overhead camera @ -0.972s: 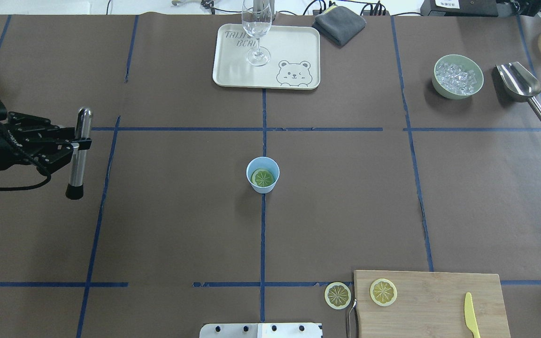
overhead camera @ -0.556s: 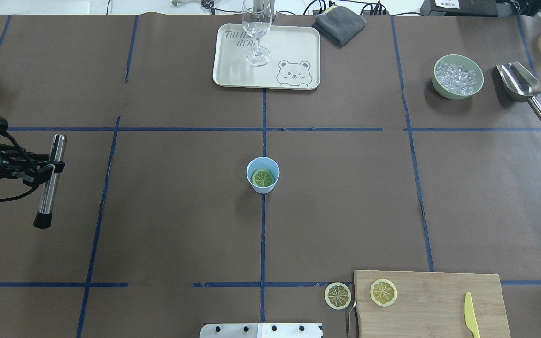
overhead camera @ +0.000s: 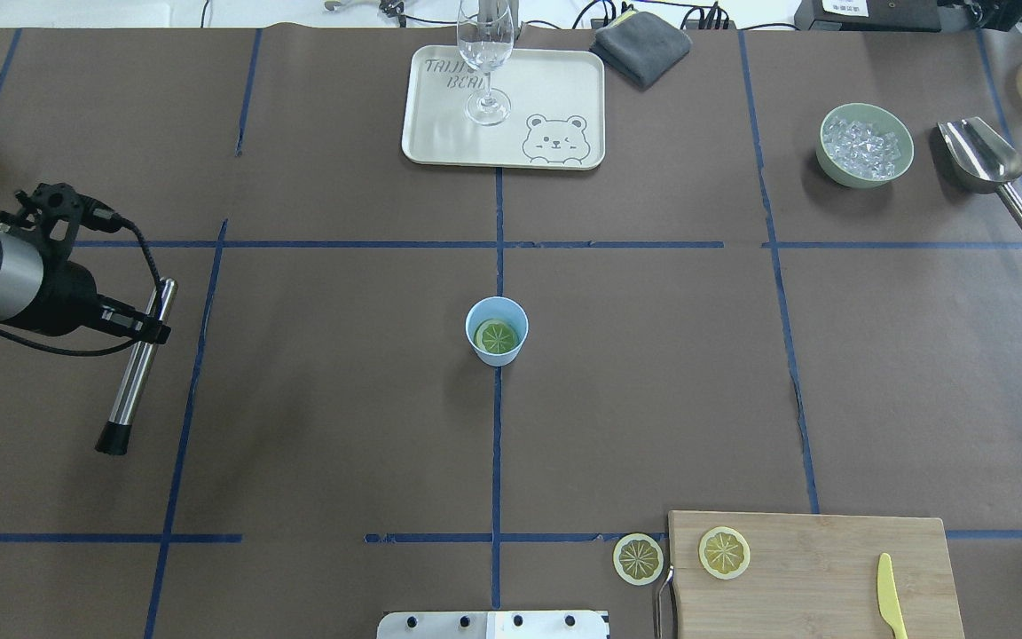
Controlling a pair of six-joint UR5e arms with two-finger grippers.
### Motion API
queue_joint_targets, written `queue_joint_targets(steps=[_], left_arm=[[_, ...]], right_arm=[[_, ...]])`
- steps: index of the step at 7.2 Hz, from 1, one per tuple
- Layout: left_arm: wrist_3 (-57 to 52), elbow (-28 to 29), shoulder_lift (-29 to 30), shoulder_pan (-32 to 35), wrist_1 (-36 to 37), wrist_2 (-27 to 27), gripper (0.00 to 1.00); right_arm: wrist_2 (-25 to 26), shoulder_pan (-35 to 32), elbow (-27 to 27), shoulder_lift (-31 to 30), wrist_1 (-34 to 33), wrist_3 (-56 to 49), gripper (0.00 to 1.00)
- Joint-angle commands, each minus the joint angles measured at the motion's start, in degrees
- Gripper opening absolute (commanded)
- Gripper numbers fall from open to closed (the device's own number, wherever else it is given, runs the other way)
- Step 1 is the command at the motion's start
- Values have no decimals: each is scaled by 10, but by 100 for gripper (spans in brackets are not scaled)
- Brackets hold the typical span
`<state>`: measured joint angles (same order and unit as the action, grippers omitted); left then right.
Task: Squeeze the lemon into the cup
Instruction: 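Carry the muddler back and lower it onto the table with the left gripper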
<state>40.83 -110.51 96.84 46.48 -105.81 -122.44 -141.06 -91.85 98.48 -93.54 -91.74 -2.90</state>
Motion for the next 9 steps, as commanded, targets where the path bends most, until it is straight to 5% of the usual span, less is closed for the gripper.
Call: queue_joint_targets(steps=[1, 6, 9], left_arm=[[-2, 6, 35, 27, 96, -8, 0], [-3, 126, 23, 34, 95, -1, 0], [0, 150, 27, 33, 95, -1, 0]], right_arm=[[1, 0, 0, 0, 1, 0, 100], [2, 0, 1, 6, 1, 0, 100], [2, 0, 2, 8, 1, 0, 100]])
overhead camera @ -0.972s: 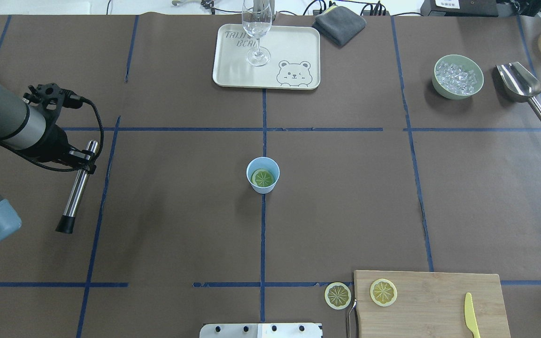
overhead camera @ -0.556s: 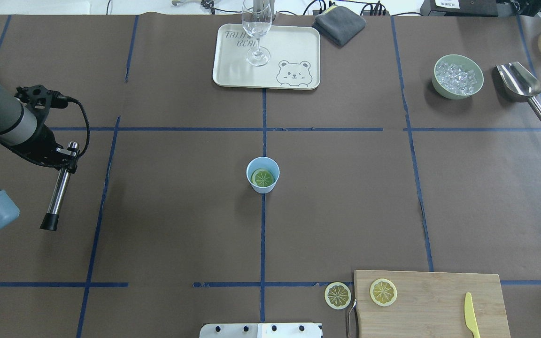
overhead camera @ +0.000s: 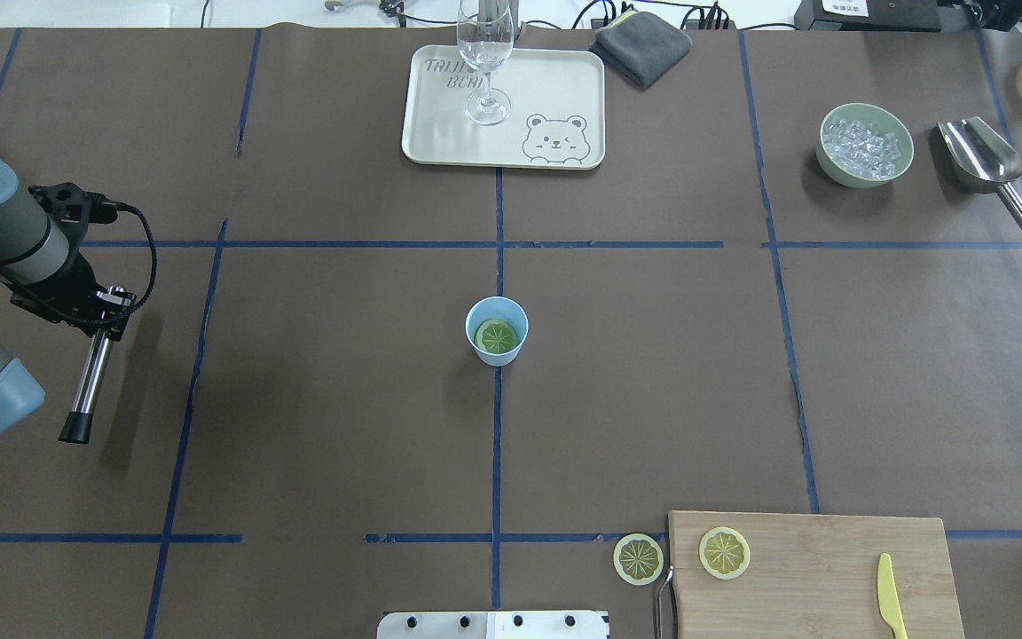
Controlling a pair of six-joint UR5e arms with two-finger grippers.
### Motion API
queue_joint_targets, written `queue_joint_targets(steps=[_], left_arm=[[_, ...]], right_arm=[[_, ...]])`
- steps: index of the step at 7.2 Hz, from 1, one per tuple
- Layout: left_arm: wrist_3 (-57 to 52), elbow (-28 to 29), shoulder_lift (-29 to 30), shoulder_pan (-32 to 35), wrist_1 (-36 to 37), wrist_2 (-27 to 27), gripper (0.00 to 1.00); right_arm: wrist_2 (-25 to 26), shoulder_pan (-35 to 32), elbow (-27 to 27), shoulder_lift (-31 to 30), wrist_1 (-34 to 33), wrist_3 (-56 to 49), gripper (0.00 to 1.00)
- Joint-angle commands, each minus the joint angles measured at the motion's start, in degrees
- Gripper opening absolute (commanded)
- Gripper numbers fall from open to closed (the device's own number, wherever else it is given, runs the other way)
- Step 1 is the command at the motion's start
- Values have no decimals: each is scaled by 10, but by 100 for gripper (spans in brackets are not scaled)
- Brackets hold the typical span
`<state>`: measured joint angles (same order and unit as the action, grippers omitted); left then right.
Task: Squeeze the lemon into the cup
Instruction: 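Carry the muddler back and lower it onto the table with the left gripper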
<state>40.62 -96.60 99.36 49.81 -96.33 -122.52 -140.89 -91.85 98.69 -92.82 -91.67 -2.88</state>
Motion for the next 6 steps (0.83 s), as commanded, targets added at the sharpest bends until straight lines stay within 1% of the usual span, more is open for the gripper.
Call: queue_joint_targets(steps=[1, 3, 4, 5, 6], left_arm=[[3, 21, 5, -1, -2, -1, 0], [8, 22, 11, -1, -2, -1, 0], [8, 26, 14, -1, -3, -1, 8], [7, 40, 23, -1, -4, -1, 51], [8, 42, 23, -1, -6, -1, 99]], right_arm=[[1, 0, -1, 1, 0, 0, 100], [1, 0, -1, 1, 0, 0, 100], [1, 0, -1, 1, 0, 0, 100], [1, 0, -1, 1, 0, 0, 100], [2, 0, -1, 1, 0, 0, 100]])
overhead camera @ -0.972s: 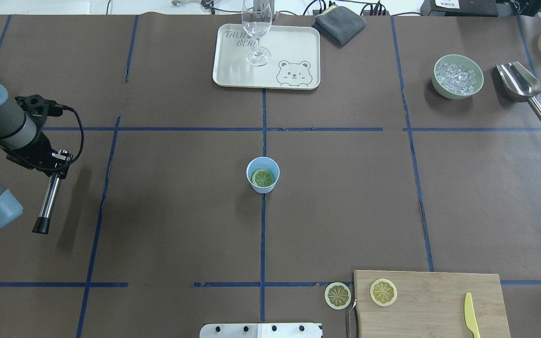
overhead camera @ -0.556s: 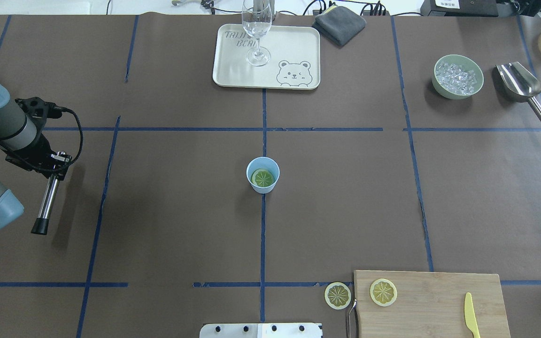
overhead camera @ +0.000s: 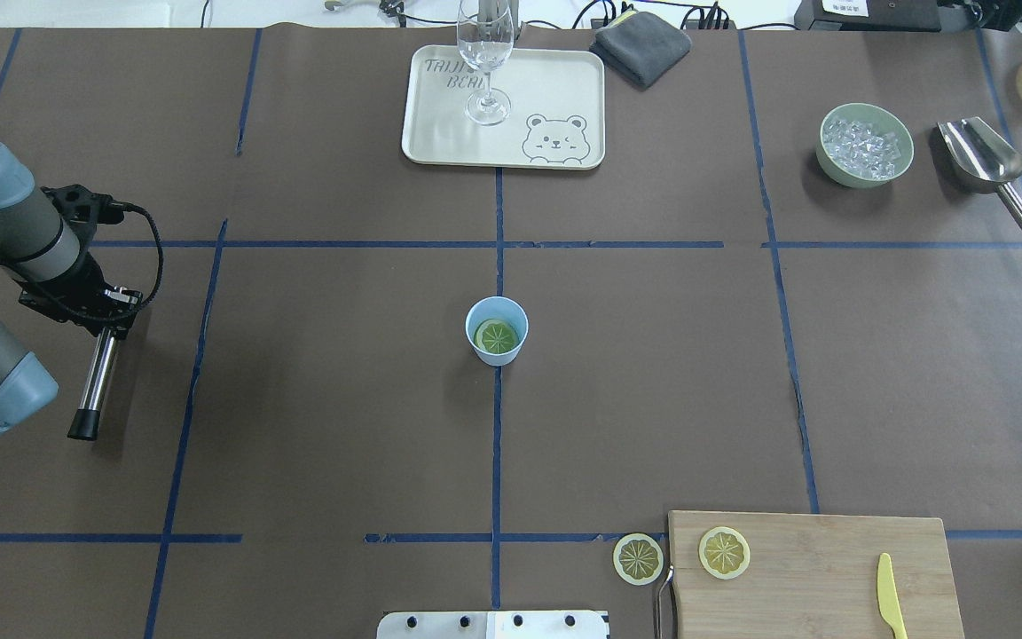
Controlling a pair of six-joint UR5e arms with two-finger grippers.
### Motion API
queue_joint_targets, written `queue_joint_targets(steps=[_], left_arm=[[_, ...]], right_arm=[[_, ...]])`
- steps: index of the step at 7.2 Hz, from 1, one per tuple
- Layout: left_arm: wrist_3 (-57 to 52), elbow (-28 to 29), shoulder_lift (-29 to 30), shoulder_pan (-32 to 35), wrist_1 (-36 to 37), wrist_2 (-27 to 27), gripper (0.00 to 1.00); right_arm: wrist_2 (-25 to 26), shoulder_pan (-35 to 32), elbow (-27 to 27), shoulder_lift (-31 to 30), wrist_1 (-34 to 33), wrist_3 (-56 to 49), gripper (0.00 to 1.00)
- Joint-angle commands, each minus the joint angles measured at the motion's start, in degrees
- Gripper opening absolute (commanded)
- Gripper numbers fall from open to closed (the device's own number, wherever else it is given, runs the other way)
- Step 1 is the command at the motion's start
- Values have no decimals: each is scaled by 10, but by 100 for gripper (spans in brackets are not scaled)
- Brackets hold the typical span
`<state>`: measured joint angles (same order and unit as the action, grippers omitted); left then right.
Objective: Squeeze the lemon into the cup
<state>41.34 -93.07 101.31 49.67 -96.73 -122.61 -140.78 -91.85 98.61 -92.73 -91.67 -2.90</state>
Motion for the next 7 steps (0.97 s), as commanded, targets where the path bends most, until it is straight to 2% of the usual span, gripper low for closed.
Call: queue_joint_targets(steps=[1, 3, 4, 5, 7], left_arm=[[-3, 5, 3, 2, -2, 1, 100], [-8, -4, 5, 30, 1, -3, 100], [-18, -29, 3, 54, 3, -4, 100], [-69, -47, -1, 101, 9, -5, 100], [-222, -75, -1, 202, 74, -6, 100]], right_arm=[[0, 0, 0, 0, 0, 0, 100], [1, 0, 0, 0, 0, 0, 100], [0, 0, 0, 0, 0, 0, 100], [0, 0, 0, -1, 0, 0, 100], [0, 0, 1, -2, 0, 0, 100]])
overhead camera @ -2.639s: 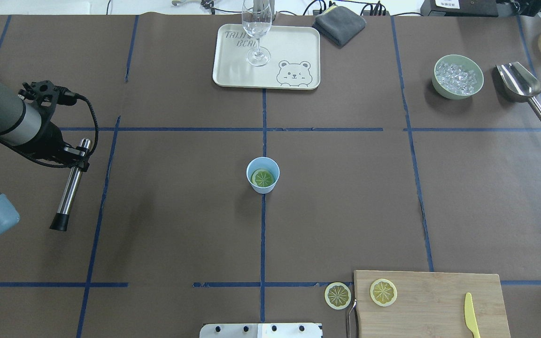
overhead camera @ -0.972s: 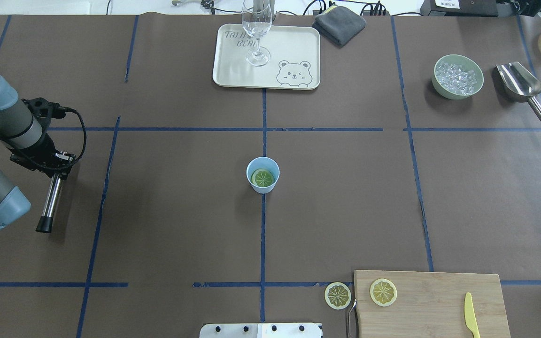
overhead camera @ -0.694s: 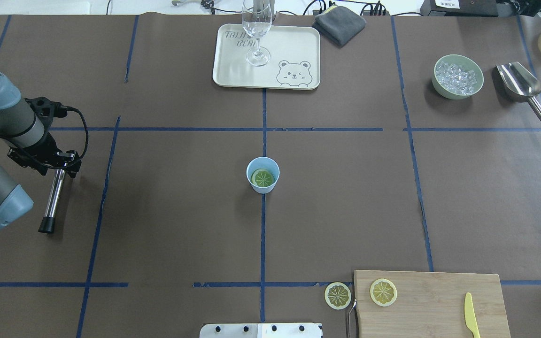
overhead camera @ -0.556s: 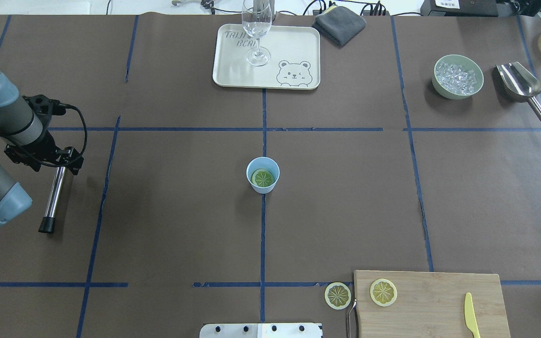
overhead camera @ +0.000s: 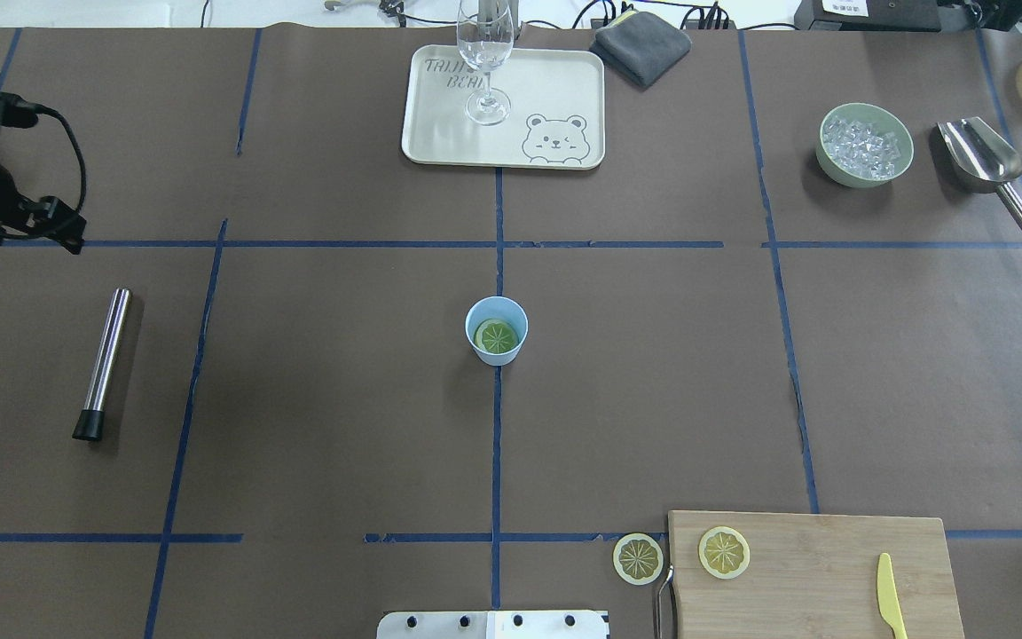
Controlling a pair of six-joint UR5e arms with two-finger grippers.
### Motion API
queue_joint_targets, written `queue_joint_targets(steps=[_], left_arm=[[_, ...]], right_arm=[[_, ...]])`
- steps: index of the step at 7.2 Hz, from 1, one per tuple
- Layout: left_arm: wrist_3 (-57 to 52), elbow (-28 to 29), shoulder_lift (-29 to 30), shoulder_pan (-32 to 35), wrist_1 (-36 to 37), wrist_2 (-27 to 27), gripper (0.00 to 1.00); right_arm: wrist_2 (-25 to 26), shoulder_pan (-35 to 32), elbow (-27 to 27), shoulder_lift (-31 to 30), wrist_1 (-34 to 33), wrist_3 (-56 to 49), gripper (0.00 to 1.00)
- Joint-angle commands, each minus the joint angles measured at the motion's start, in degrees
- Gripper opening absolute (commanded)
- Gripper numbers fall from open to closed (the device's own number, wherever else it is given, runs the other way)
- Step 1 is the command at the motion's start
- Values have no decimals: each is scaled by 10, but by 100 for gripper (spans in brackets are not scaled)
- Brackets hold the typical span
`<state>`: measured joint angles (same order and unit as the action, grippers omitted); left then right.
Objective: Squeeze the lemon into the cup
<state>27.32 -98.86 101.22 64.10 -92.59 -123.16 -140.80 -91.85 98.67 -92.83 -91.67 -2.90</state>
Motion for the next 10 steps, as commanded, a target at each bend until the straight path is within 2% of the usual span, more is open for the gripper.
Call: queue_joint_targets(steps=[1, 3, 4, 6, 10], left_arm=[[-167, -16, -5, 109, 44, -4, 100], [-337, 8, -64, 189, 35, -76, 100], [-389, 32, -86, 225, 30, -80, 100], [-402, 33, -117, 249, 30, -80, 100], [-371, 32, -117, 253, 32, -79, 100]], right_arm=[[0, 0, -1, -3, 0, 0, 100], [-4, 0, -1, -8, -1, 1, 100], [-5, 0, -2, -9, -1, 1, 100], [-4, 0, -3, -13, -1, 1, 100], [-1, -1, -8, -16, -1, -1, 100]])
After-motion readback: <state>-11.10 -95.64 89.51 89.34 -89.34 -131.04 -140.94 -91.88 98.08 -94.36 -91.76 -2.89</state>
